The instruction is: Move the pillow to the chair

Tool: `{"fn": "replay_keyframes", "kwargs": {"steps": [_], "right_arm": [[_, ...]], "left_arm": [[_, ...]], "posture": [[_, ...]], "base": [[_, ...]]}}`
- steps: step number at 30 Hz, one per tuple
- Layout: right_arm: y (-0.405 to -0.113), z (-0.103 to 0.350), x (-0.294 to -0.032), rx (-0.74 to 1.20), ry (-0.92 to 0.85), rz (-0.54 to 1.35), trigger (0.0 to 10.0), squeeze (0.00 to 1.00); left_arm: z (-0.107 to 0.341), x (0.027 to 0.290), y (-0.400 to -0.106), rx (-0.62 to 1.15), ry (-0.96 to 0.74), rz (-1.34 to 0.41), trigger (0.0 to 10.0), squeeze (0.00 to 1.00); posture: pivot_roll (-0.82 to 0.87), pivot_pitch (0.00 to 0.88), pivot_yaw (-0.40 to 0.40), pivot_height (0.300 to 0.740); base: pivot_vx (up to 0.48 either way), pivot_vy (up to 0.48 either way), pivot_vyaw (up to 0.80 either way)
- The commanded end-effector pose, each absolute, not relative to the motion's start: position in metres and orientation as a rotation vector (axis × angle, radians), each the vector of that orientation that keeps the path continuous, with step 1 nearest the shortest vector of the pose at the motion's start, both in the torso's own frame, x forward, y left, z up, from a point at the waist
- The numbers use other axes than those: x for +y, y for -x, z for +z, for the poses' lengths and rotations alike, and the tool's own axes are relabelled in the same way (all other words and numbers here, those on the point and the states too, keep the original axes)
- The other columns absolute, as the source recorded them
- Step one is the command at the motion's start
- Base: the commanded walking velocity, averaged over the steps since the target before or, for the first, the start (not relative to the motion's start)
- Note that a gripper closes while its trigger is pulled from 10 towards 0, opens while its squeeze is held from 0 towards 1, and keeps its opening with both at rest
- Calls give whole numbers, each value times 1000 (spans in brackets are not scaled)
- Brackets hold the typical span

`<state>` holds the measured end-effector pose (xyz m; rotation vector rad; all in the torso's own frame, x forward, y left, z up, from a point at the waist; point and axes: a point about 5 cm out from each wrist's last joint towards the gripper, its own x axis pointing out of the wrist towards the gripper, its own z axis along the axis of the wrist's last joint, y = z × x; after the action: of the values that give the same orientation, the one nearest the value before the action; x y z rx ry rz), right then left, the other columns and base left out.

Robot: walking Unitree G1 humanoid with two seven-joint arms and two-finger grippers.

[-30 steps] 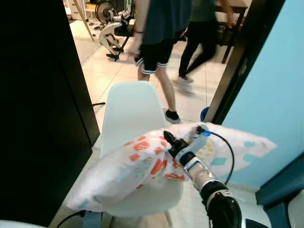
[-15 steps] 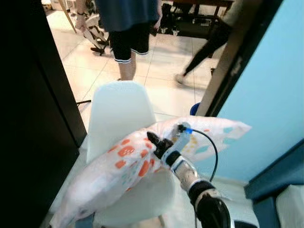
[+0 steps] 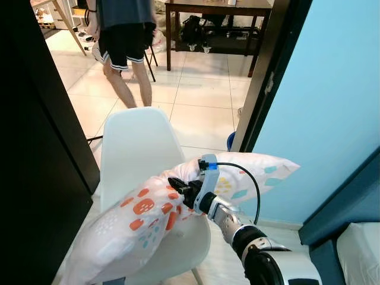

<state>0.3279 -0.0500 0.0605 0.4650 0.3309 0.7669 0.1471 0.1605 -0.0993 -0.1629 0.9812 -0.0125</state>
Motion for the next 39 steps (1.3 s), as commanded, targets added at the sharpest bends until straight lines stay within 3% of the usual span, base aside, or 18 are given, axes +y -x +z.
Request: {"fn": "replay_keyframes", "kwargs": {"steps": [1, 7, 12, 20, 26, 35, 39], "right_arm": [[-325, 81, -7, 251, -491, 887, 10000, 0], [-327, 79, -16, 250, -459, 872, 10000, 0], [-327, 76, -18, 271, -393, 858, 10000, 0], [-310, 69, 4, 320, -307, 1041, 10000, 0], [-314, 72, 8, 392, -522, 959, 10000, 0], [-288, 23, -13, 668, -196, 956, 10000, 0], [-279, 14, -15, 744, -254, 966, 10000, 0]], "left_arm": [[-106, 158, -130, 1052, 178, -5, 10000, 0], [-106, 159, -129, 1049, 175, -4, 10000, 0], [-106, 160, -129, 1050, 173, -2, 10000, 0], [-106, 159, -130, 1049, 164, -10, 10000, 0], [-106, 157, -130, 1050, 170, -11, 10000, 0], [-108, 154, -124, 1066, 170, -17, 10000, 0], [-109, 154, -122, 1073, 157, -28, 10000, 0]], "posture": [[19, 95, -62, 740], [21, 92, -67, 740], [19, 88, -68, 740], [14, 89, -70, 740], [14, 101, -71, 725], [11, 115, -75, 685], [9, 117, -76, 665]], "base": [[0, -461, 794], [0, 0, 790], [0, 0, 0], [0, 0, 0], [0, 0, 0], [0, 0, 0], [0, 0, 0]]}}
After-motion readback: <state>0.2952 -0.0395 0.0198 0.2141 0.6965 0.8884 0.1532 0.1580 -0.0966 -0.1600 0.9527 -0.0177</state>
